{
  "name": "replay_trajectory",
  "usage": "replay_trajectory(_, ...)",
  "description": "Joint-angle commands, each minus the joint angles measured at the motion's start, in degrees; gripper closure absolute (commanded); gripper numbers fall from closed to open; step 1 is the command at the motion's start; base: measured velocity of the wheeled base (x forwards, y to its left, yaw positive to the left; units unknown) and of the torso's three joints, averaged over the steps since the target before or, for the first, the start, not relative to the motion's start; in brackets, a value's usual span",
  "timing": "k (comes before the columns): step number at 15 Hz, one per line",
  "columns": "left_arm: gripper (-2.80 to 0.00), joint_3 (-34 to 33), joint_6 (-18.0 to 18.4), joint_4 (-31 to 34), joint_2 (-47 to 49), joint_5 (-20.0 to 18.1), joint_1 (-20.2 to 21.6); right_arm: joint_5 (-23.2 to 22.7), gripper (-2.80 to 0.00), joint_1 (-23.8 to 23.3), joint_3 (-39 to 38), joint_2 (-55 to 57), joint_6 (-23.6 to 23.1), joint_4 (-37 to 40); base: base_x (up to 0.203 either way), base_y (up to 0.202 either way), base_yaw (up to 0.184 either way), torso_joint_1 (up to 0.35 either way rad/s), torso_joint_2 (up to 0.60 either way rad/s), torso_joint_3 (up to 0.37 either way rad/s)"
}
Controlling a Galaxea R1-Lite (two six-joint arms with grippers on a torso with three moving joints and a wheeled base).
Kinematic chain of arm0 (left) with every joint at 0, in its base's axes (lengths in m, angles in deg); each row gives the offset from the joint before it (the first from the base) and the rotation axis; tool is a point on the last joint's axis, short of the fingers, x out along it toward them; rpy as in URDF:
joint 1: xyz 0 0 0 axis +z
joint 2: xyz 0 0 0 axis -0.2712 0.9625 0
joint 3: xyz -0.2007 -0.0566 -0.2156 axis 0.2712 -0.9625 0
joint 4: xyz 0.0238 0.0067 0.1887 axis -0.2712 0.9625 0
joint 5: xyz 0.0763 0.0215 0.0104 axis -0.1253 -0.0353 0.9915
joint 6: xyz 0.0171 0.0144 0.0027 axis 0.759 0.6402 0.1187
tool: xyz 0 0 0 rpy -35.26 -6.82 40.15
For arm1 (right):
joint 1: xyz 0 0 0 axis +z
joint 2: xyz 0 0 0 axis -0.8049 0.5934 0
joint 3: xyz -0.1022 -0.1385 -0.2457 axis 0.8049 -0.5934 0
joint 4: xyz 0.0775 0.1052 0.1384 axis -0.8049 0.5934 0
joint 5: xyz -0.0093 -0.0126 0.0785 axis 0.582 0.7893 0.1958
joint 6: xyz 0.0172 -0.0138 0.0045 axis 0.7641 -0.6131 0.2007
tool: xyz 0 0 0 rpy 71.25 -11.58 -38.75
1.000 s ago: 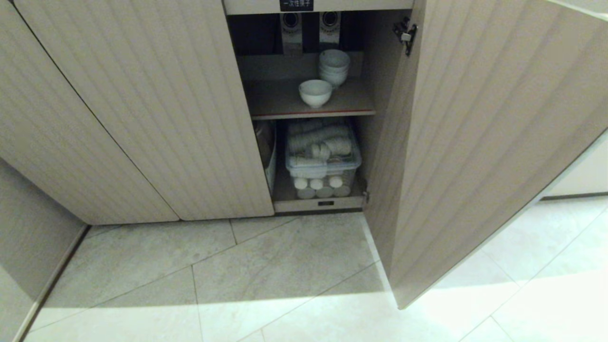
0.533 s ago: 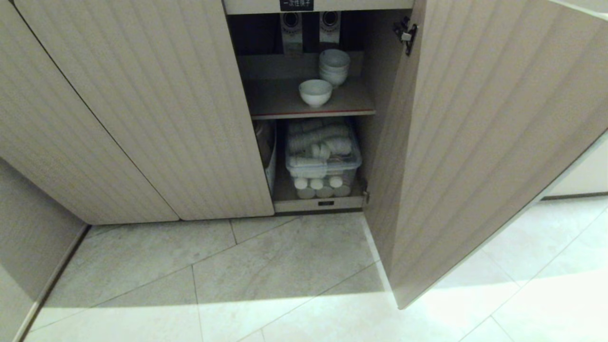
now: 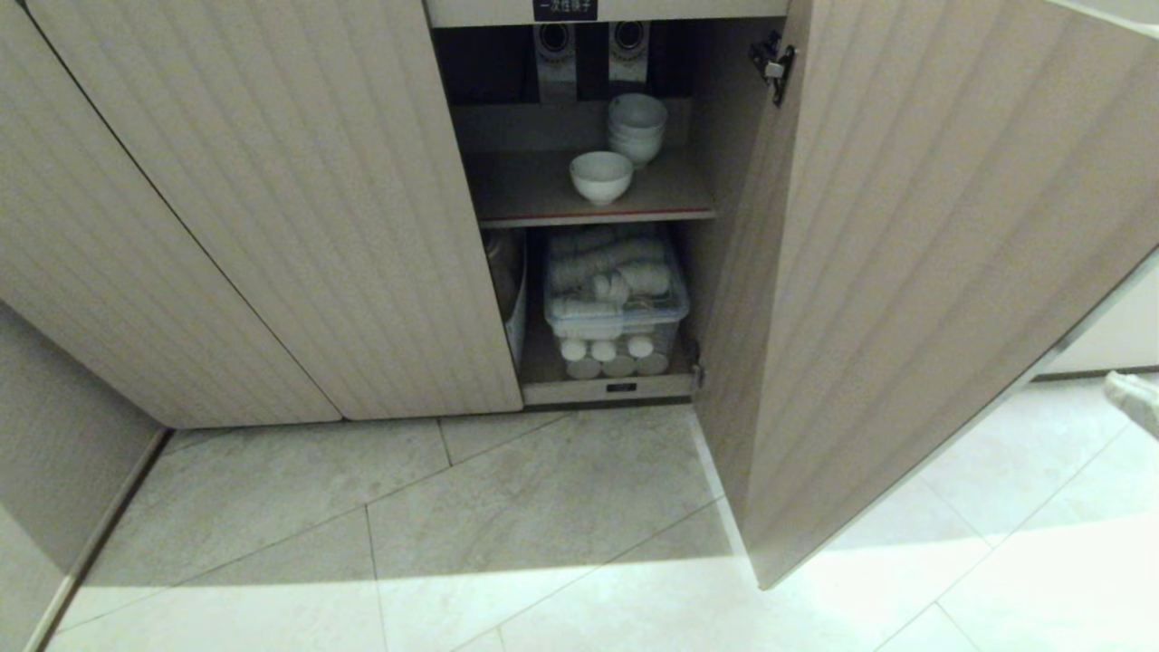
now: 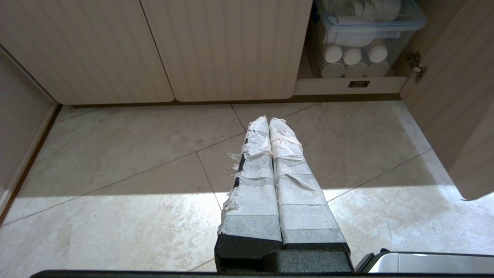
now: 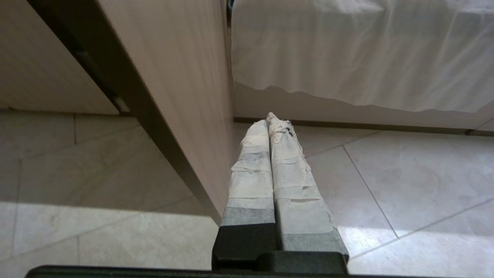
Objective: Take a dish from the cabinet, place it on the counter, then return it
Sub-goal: Close the cabinet door
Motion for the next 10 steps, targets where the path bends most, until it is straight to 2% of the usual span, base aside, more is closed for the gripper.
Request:
replay_trajectory(1,0.0,0.0,0.0,0.0,0.0,0.0,0.0,-0.2,0.0,0.1,0.1,3.2,1.1,-3.8,0.0,0.0,0.0,0.0,0.0,0.0)
replay_trajectory(5,0.0,0.0,0.0,0.0,0.0,0.0,0.0,-5.2,0.0,0.1,-0.5,6.5,3.0,-12.3,0.0,0.0,0.0,0.0,0.0,0.0)
replay_trajectory(10,0.0,0.0,0.0,0.0,0.0,0.0,0.0,-7.6,0.0,1.5,-2.3,8.2,4.5,-19.6,0.0,0.0,0.0,0.0,0.0,0.0)
